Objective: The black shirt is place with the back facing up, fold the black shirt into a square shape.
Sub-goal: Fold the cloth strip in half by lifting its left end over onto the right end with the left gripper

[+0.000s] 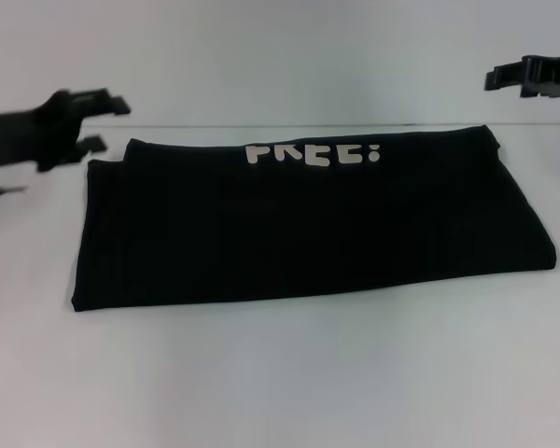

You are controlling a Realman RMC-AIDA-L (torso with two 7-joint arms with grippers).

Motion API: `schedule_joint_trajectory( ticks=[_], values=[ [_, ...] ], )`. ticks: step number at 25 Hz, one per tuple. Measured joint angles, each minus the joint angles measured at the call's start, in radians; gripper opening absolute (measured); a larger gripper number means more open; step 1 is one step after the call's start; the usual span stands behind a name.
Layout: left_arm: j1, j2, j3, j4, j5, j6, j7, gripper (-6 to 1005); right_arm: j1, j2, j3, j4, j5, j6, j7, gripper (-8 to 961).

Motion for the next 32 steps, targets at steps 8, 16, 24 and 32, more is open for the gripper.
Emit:
schedule_joint_trajectory(
  ticks=[8, 16, 24, 32],
  values=[
    [0.058, 0.036, -0.171, 0.014, 0.165, 0.444, 0.12, 773, 0.003, -0.007, 0.019, -0.067, -0.003, -0.214, 0.078, 633],
    [0.114, 0.017, -0.231, 0.011, 0.296, 0.417, 0.069, 825, -0.003, -0.01, 0.048, -0.064, -0.002, -0.238, 0.087, 634],
    [0.161, -0.008, -0.317, -0.062, 0.288, 0.342, 0.035, 824, -0.007, -0.01, 0.058, -0.063, 0.002, -0.233, 0.087, 633],
    [0.154, -0.019, -0.325, -0.153, 0.285, 0.263, 0.027, 823, -0.006, -0.011, 0.058, -0.066, 0.003, -0.227, 0.087, 634]
  ],
)
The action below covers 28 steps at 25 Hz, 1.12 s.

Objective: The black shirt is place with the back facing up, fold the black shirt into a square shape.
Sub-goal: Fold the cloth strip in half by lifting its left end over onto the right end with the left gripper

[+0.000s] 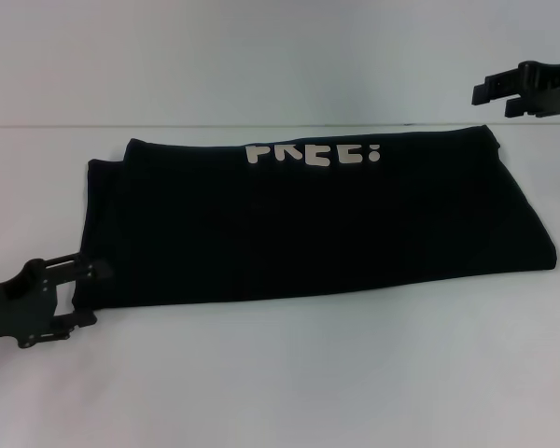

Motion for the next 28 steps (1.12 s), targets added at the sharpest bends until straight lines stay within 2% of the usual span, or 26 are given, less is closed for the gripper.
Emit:
schedule_joint_trajectory(
  ticks=[8, 28],
  values=[
    [-0.009, -0.008, -0.006, -0.046, 0.0, -0.081, -0.007, 822, -0.002, 0.001, 0.0, -0.001, 0.0, 0.014, 0.0, 634],
    [-0.049, -0.017, 0.002, -0.1, -0.01, -0.159, -0.039, 822, -0.002, 0.0, 0.003, -0.006, 0.0, 0.029, 0.0, 634]
  ],
)
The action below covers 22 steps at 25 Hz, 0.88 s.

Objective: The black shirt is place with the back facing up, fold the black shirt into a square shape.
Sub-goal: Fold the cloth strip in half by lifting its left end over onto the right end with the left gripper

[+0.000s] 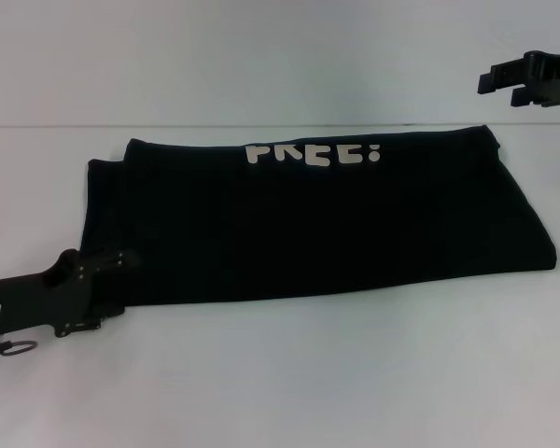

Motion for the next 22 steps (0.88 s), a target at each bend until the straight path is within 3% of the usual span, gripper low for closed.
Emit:
schedule_joint_trajectory(
  ticks=[9, 22],
  values=[
    [-0.029, 0.006, -0.003, -0.025, 0.0, -0.006, -0.002, 822, 0.002, 0.0, 0.001, -0.001, 0.001, -0.001, 0.0, 634],
    [0.02, 0.002, -0.041, -0.01, -0.002, 0.013, -0.038, 822, -0.001, -0.003, 0.012, -0.001, 0.002, -0.001, 0.0, 633]
  ],
)
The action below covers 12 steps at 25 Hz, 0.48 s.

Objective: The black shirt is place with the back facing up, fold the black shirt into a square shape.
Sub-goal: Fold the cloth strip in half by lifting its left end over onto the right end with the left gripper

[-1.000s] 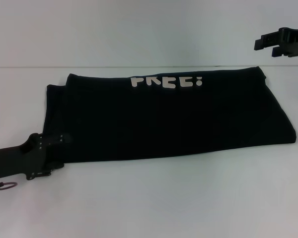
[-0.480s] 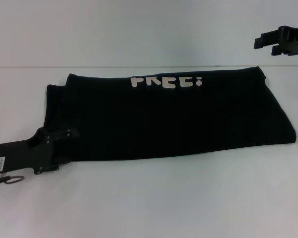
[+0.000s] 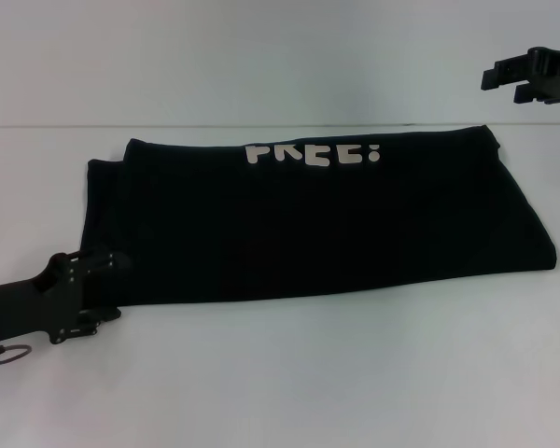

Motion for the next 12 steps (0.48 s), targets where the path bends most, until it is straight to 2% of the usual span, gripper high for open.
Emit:
schedule_joint_trajectory(
  ticks=[12],
  values=[
    [-0.007, 0.004, 0.002, 0.0, 0.008, -0.021, -0.013, 822, 0.0, 0.0, 0.009, 0.0, 0.0, 0.0, -0.003, 633]
  ],
)
